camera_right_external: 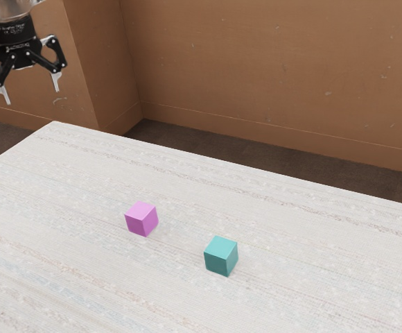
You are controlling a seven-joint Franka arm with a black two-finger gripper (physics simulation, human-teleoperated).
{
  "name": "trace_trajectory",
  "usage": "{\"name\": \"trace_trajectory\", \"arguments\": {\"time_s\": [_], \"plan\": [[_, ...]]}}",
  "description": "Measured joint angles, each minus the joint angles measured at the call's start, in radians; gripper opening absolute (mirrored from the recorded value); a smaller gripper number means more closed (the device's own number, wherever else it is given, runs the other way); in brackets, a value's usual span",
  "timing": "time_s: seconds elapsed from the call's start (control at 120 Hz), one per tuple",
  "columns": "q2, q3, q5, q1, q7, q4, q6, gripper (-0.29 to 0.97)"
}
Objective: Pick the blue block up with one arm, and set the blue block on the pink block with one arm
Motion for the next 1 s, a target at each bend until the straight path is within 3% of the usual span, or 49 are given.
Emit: {"name": "trace_trajectory", "arguments": {"time_s": [0.192,0.383,0.6,0.808,1.0], "plan": [[0.001,-0.004,0.045,-0.009,-0.190,-0.029,0.012,0.68],[0.036,-0.028,0.036,-0.143,-0.302,-0.037,0.012,0.68],[0.102,-0.123,-0.038,-0.179,-0.267,-0.159,0.216,0.68],[0.172,-0.158,-0.072,-0.194,-0.190,-0.220,0.411,0.68],[0.202,-0.175,-0.081,-0.207,-0.001,-0.291,0.537,0.68]]}}
